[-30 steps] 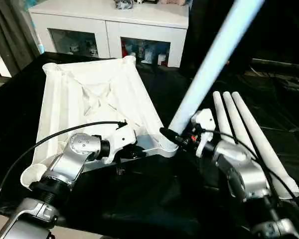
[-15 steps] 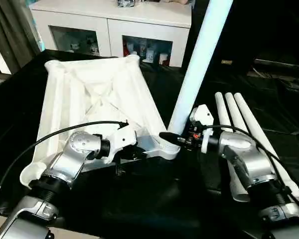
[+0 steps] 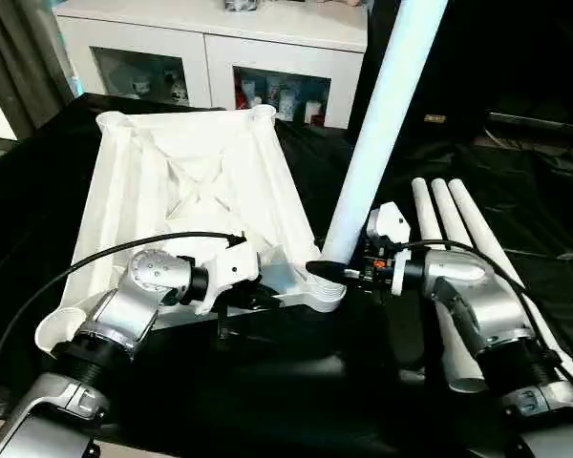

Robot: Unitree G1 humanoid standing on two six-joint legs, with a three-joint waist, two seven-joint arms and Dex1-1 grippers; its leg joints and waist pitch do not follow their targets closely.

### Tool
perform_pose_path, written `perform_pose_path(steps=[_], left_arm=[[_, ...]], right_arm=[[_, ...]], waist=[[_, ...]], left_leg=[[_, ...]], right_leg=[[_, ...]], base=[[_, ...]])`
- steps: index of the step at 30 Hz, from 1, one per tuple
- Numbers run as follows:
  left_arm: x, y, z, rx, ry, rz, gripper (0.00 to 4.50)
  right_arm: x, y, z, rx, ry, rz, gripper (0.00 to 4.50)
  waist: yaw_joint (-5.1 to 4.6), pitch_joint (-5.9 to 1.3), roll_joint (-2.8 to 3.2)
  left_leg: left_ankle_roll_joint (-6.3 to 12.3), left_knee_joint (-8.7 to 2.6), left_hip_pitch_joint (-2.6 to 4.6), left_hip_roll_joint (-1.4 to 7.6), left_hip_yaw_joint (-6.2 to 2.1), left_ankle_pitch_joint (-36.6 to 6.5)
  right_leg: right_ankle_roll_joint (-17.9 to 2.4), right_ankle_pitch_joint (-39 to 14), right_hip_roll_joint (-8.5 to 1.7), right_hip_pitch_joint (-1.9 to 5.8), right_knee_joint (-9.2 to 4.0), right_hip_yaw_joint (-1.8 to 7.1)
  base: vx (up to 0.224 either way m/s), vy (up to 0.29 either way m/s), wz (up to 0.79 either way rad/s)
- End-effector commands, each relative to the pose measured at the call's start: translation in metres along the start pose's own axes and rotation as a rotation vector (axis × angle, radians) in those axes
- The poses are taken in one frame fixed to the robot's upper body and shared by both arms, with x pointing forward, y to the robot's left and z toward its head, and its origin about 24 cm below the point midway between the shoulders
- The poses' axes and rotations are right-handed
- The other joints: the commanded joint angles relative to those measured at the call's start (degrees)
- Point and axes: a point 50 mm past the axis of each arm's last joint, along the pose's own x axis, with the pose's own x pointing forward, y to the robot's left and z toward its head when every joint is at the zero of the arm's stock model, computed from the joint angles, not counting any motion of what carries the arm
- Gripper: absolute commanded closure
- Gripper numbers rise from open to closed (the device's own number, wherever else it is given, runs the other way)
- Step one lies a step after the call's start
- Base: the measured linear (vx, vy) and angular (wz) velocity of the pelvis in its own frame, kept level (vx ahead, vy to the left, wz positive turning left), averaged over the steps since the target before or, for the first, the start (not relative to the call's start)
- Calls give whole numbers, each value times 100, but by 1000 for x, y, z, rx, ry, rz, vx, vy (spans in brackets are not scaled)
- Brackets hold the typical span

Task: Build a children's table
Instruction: Pick table leg

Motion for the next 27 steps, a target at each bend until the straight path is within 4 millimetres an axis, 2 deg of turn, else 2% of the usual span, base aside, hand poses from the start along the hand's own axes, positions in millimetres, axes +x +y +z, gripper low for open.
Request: perform_pose_path(steps=[1, 2, 3, 4, 5, 6, 8, 10, 11, 12, 13, 14, 15, 16, 18, 19, 20, 21, 24, 27], left_arm=[[4, 5, 11, 42, -6, -8, 450], [4, 5, 11, 41, -7, -7, 450], [4, 9, 13, 23, -5, 35, 450], [4, 9, 13, 23, -5, 35, 450], [5, 16, 15, -8, 0, 104, 450], [6, 18, 15, -21, -1, 127, 450], [8, 23, 17, -56, -11, 170, 450], [8, 24, 18, -68, -14, 184, 450], [15, 34, 22, -128, 12, 308, 450], [15, 34, 22, -128, 12, 308, 450], [23, 40, 25, -185, 45, 415, 450], [28, 41, 27, -208, 52, 444, 450], [36, 41, 32, -259, 48, 489, 450], [43, 40, 36, -293, 48, 512, 450], [46, 39, 37, -309, 48, 521, 450], [56, 36, 44, -335, 49, 545, 450], [62, 33, 47, -348, 54, 549, 450], [64, 33, 49, -352, 56, 559, 450], [66, 34, 51, -361, 69, 585, 450], [66, 35, 51, -369, 80, 599, 450]], right_arm=[[-5, 4, -47, 139, 166, -99, 261], [-5, 4, -47, 139, 165, -102, 261], [-3, -4, -48, 144, 155, -226, 261], [-3, -4, -48, 144, 155, -226, 261], [-2, -13, -51, 158, 155, -380, 261], [-2, -15, -52, 164, 153, -416, 261], [1, -18, -53, 184, 148, -499, 262], [1, -20, -54, 192, 147, -530, 262], [11, -23, -57, 221, 164, -670, 262], [11, -23, -57, 221, 164, -670, 262], [21, -24, -59, 243, 184, -781, 262], [24, -24, -59, 252, 191, -814, 262], [33, -21, -60, 283, 196, -832, 262], [40, -19, -60, 308, 201, -845, 262], [43, -18, -60, 320, 203, -851, 262], [51, -14, -61, 339, 215, -865, 262], [54, -14, -60, 326, 223, -883, 262], [55, -14, -59, 325, 222, -888, 262], [60, -15, -54, 341, 199, -909, 262], [62, -16, -53, 327, 202, -918, 262]], waist=[[-40, -186, 38], [-45, -168, 44], [-57, -133, 50], [-67, -119, 30], [-103, -95, 27], [-114, -86, 39], [-178, -76, 18], [-231, -80, 44], [-254, -87, 85], [-275, -83, 86], [-283, -84, 82], [-292, -80, 96], [-304, -70, 74], [-325, -67, 70], [-330, -73, 51], [-360, -73, 36], [-340, -76, 26], [-333, -80, 24], [-321, -96, 13], [-317, -103, 2]], left_leg=[[114, -480, 114, 492, -212, -1560], [85, -486, 122, 488, -217, -1666], [1, -495, 160, 487, -236, -1940], [-55, -508, 177, 488, -244, -2065], [-192, -516, 203, 476, -286, -2336], [-239, -520, 205, 461, -303, -2415], [-294, -528, 203, 458, -356, -2642], [-306, -552, 198, 468, -381, -2771], [-333, -586, 154, 486, -387, -2733], [-376, -600, 158, 487, -386, -2743], [-459, -601, 210, 492, -380, -2865], [-496, -595, 227, 478, -379, -2897], [-494, -577, 253, 461, -383, -3026], [-440, -572, 223, 450, -386, -3031], [-373, -571, 225, 441, -380, -3009], [-322, -575, 199, 442, -371, -2958], [-292, -579, 217, 449, -355, -2896], [-278, -562, 230, 435, -345, -2862], [-128, -567, 177, 420, -329, -2570], [-96, -565, 177, 422, -307, -2450]], right_leg=[[-1016, -1776, -725, 130, -552, 468], [-990, -1965, -734, 118, -573, 469], [-919, -2431, -746, 90, -620, 467], [-866, -2670, -751, 80, -646, 462], [-702, -3291, -781, 53, -691, 453], [-639, -3479, -782, 51, -716, 432], [-429, -3770, -796, 69, -785, 366], [-436, -3611, -788, 77, -795, 345], [-500, -3311, -777, 107, -758, 351], [-552, -3196, -763, 81, -740, 350], [-620, -3056, -750, 64, -733, 336], [-656, -2995, -747, 31, -726, 343], [-659, -3064, -764, 32, -756, 319], [-622, -3088, -781, 45, -778, 319], [-571, -3044, -778, 32, -802, 335], [-612, -2944, -782, 32, -788, 358], [-613, -2870, -770, 18, -797, 373], [-634, -2818, -769, -4, -791, 382], [-640, -2649, -768, 29, -772, 407], [-686, -2498, -762, 21, -759, 417]], base=[[0, 0, 0], [0, 0, 0], [0, 0, 0], [0, 0, 0], [0, 0, 0], [-58, -1, -10], [-68, 13, -13], [-27, 15, -6], [0, 0, 0], [0, 0, 0], [0, 0, 0], [0, 0, 0], [0, 0, 0], [0, 0, 0], [0, 0, 0], [0, 0, 0], [0, 0, 0], [0, 0, 0], [0, 0, 0], [0, 0, 0]])
